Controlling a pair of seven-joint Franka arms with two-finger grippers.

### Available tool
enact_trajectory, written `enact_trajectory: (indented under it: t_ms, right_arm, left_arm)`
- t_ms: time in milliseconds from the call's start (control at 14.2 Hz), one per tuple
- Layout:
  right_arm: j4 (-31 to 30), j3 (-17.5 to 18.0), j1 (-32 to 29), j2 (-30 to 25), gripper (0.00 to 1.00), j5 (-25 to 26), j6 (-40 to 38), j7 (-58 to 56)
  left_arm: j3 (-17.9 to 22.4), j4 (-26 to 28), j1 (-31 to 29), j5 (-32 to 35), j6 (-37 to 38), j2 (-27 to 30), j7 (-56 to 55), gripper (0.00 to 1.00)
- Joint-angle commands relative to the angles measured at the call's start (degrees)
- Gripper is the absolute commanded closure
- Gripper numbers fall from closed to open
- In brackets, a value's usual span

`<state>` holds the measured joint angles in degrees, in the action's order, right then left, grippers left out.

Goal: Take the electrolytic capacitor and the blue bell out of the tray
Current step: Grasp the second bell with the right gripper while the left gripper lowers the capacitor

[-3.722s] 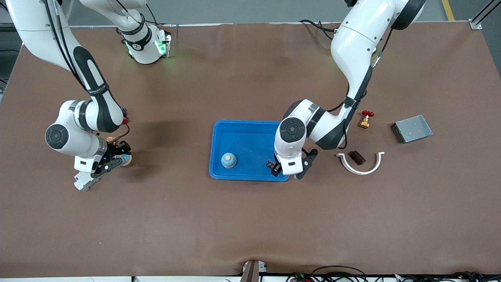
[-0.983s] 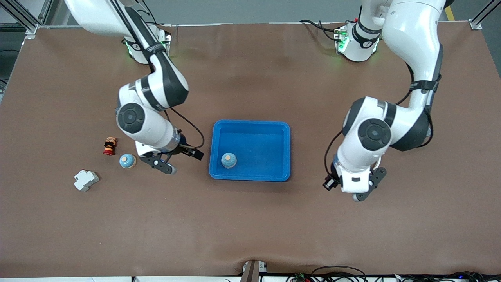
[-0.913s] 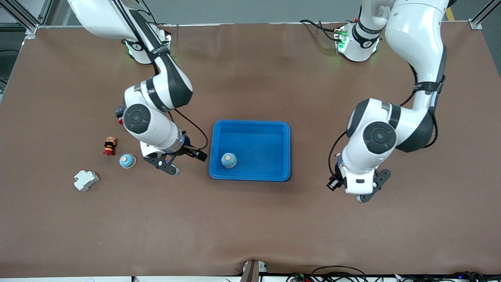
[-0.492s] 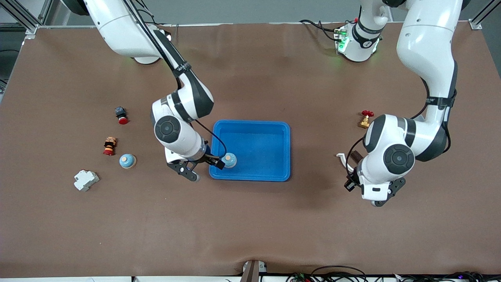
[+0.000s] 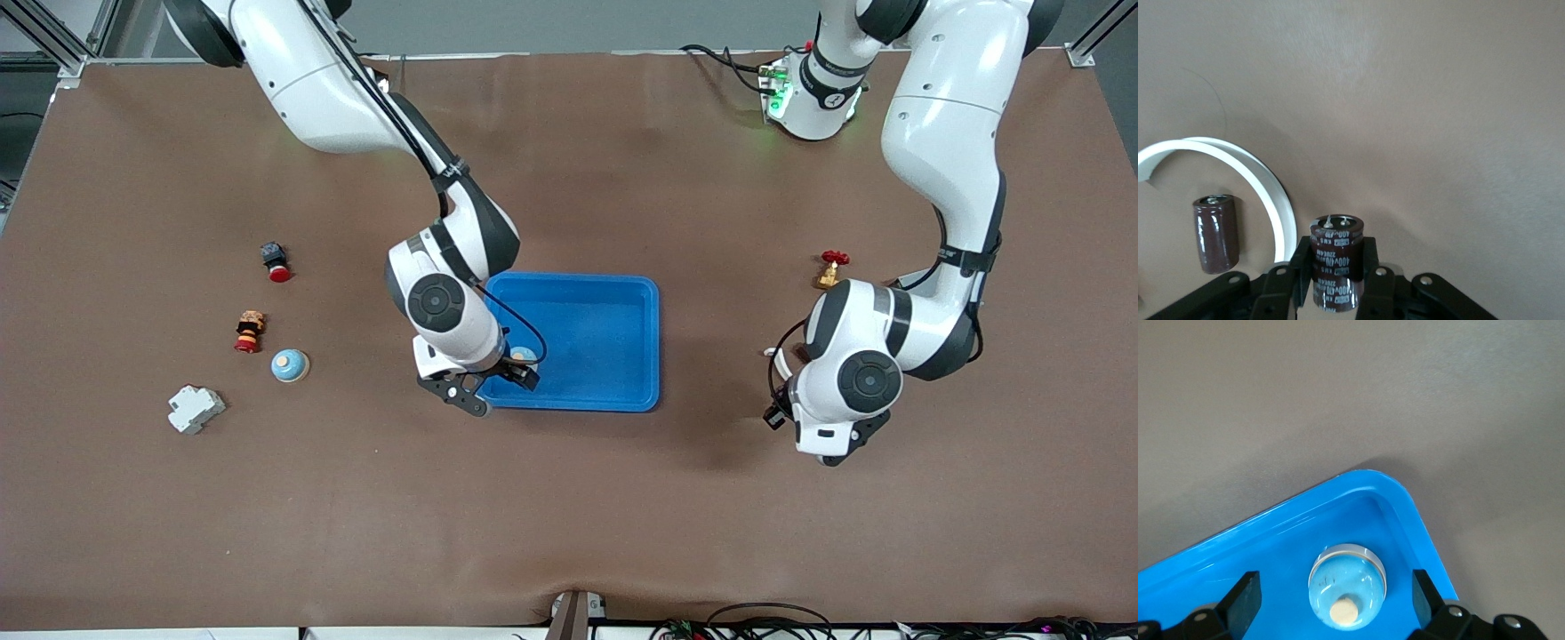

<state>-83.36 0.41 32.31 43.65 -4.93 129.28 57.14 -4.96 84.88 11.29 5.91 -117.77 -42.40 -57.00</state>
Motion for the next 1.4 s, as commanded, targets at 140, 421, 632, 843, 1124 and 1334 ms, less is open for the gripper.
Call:
enact_trajectory:
  t_ms: [140, 421, 632, 843, 1124, 1334]
  right_arm:
    - [2.76, -0.68, 1.62, 2.75, 0.00, 3.44, -0.52, 1.22]
    - [2.85, -0.59, 2.05, 3.80, 0.00, 3.35, -0.52, 1.04]
    - [3.38, -0.50, 2.41, 4.60, 0.00, 3.26, -0.43, 1.04]
    - [3.55, -0.41, 2.41, 5.38, 0.00, 3.17, -0.26, 0.78]
    - [3.73, -0.32, 2.58, 6.09, 0.00, 3.08, 0.35, 0.51]
    - [3.73, -0.24, 2.93, 6.88, 0.00, 3.08, 2.29, 0.43]
  left_arm:
    - [0.03, 1.16, 0.13, -0.11, -0.17, -1.02, 0.14, 1.00]
    - [-0.05, 1.16, 0.22, -0.03, -0.79, -1.81, -0.13, 1.00]
    - [-0.05, 1.16, 0.22, -0.03, -0.79, -1.90, -0.30, 1.00]
    - [0.03, 1.08, 0.22, 0.32, -0.79, -2.25, -0.21, 0.82]
    - [0.03, 1.08, 0.31, 0.59, -0.79, -2.25, -0.21, 0.14]
    - [0.03, 0.90, 0.66, 0.68, -0.70, -1.99, -0.21, 0.00]
